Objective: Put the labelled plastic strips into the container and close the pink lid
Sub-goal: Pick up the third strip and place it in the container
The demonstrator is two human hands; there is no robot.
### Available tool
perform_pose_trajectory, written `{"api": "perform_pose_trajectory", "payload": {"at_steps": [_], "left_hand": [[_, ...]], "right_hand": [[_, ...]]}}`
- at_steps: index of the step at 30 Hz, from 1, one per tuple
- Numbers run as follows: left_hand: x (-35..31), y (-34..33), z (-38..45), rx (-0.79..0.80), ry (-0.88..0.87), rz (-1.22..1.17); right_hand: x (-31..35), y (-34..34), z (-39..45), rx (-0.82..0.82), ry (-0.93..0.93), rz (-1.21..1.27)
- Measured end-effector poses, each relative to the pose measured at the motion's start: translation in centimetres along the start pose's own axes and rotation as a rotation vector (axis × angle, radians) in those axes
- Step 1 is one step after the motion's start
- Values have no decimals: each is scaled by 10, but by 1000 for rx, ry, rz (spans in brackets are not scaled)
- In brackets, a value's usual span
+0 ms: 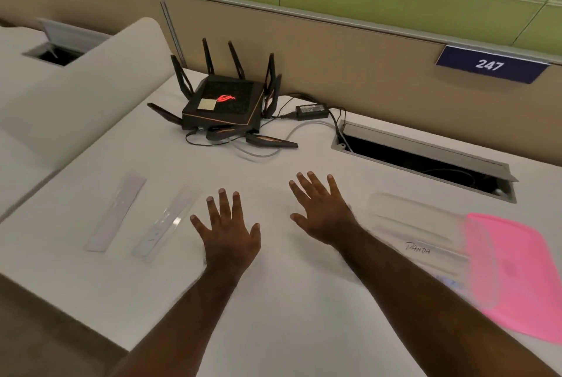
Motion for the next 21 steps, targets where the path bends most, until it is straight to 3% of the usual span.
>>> {"api": "perform_pose_trajectory", "payload": {"at_steps": [16, 19, 21], "left_hand": [[165, -12, -24, 60, 286, 20], [176, -10, -22, 53, 265, 83], [180, -6, -18, -32, 186, 134]], "right_hand": [[190, -53, 86, 164, 380, -38], [214, -52, 99, 173, 409, -16], [225, -52, 104, 183, 411, -10]]}}
Point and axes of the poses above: each hand's wrist, its own z-axis towards the middle knuckle, its own y-axis out of the back of the hand, x = y × z, the point moved 8 cm from there along z, towards the middle knuckle, and after that the axes turned 2 degrees about -z, right-handed, at the moved point
